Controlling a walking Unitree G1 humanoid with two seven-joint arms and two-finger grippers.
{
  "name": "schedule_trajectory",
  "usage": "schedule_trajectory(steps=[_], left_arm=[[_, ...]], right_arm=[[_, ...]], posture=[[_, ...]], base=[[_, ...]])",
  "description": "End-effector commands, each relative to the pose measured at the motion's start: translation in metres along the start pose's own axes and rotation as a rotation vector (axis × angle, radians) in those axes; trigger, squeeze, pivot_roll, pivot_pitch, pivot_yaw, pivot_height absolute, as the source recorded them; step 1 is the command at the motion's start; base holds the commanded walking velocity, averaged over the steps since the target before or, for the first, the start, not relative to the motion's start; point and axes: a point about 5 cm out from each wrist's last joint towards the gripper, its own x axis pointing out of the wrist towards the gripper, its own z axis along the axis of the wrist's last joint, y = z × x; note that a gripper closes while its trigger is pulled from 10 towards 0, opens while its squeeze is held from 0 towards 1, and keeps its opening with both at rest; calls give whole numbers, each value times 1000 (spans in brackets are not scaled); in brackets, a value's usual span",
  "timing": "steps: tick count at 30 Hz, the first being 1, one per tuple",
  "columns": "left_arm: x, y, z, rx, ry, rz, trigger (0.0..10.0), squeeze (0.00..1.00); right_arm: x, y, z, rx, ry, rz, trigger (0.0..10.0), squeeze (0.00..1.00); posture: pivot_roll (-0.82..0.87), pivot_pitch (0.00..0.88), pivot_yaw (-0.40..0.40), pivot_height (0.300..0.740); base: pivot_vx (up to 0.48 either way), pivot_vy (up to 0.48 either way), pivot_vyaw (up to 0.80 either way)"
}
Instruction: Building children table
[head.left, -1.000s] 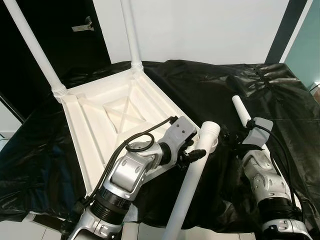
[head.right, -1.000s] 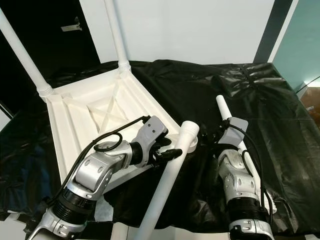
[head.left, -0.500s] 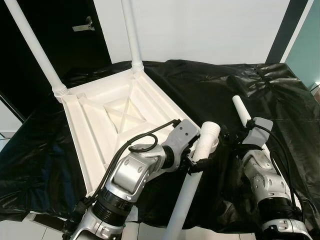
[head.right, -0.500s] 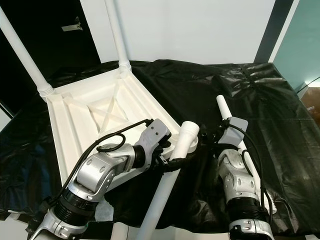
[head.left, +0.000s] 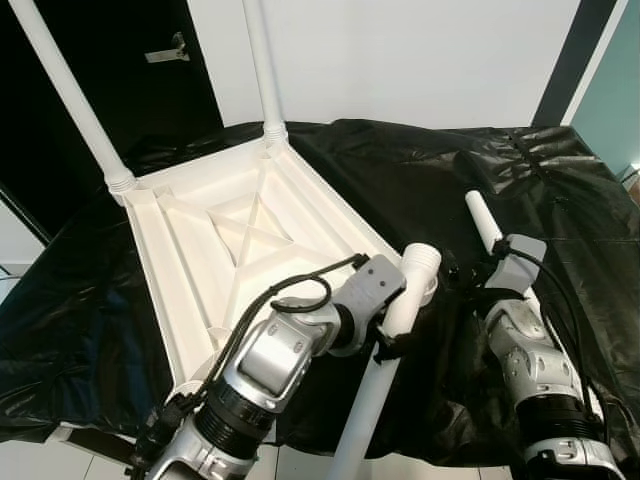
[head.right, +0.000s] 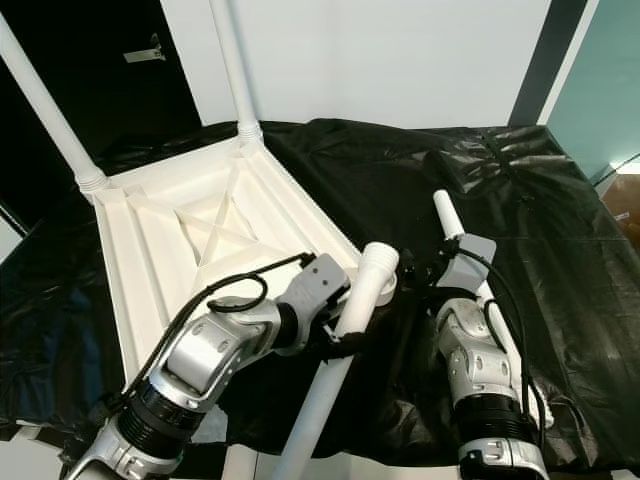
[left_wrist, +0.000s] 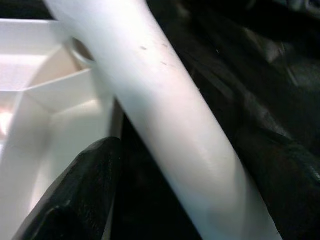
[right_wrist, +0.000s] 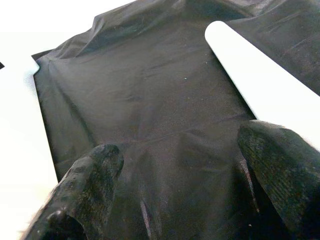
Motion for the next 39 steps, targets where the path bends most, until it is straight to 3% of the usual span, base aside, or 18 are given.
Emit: schedule_trajectory(steps=[1,6,7,8,15,19,20,26,30,31,35,36,37,38,39], left_arm=[[4,6,-6,8,52,143,10000,0],[10,4,-6,48,72,169,10000,0],[11,4,-5,61,70,176,1882,0],[12,4,-4,74,73,181,0,0],[13,4,-1,89,60,186,0,0],[10,7,11,29,14,169,0,0],[9,6,14,8,-1,156,10000,0],[-1,10,40,-42,-93,121,10000,0],[-10,15,58,-55,-159,128,10000,0],[-15,18,67,-43,-191,140,10000,0],[-19,21,73,-26,-210,157,10000,0],[-18,29,75,-7,-211,201,10000,0],[-16,32,75,-5,-205,223,10000,0],[-16,32,75,-5,-205,223,10000,0],[-15,34,74,-7,-201,235,10000,0]], right_arm=[[1,0,1,1,9,-6,10000,0],[1,-1,1,1,10,-9,10000,0],[1,0,1,1,11,-9,10000,0],[2,-1,1,-1,11,-10,10000,0],[2,-1,3,10,-1,-15,10000,0],[0,0,9,27,-36,-10,10000,0],[0,1,11,31,-52,-3,10000,0],[-2,13,33,-35,-180,51,10000,0],[-2,16,36,-37,-183,62,10000,0],[-2,18,36,-85,-183,69,10000,0],[-2,21,36,-118,-181,81,10000,0],[-2,24,33,-319,-176,93,10000,0],[-2,24,31,-424,-172,96,10000,0],[-2,24,31,-424,-172,96,10000,0],[-2,24,29,-492,-170,99,10000,0]], posture=[[-62,8,60,740],[-62,9,60,740],[-61,9,61,740],[-61,9,61,740],[-65,6,63,740],[-66,0,63,740],[-66,0,63,740],[-70,0,59,740],[-71,0,58,740],[-71,0,57,740],[-71,0,57,740],[-77,0,60,740],[-78,0,60,740],[-78,0,60,740],[-78,0,60,740]], base=[[0,0,0],[0,0,0],[0,0,0],[0,0,0],[0,0,0],[0,0,0],[0,0,0],[0,0,0],[0,0,0],[0,0,0],[0,0,0],[0,0,0],[0,0,0],[0,0,0],[0,0,0]])
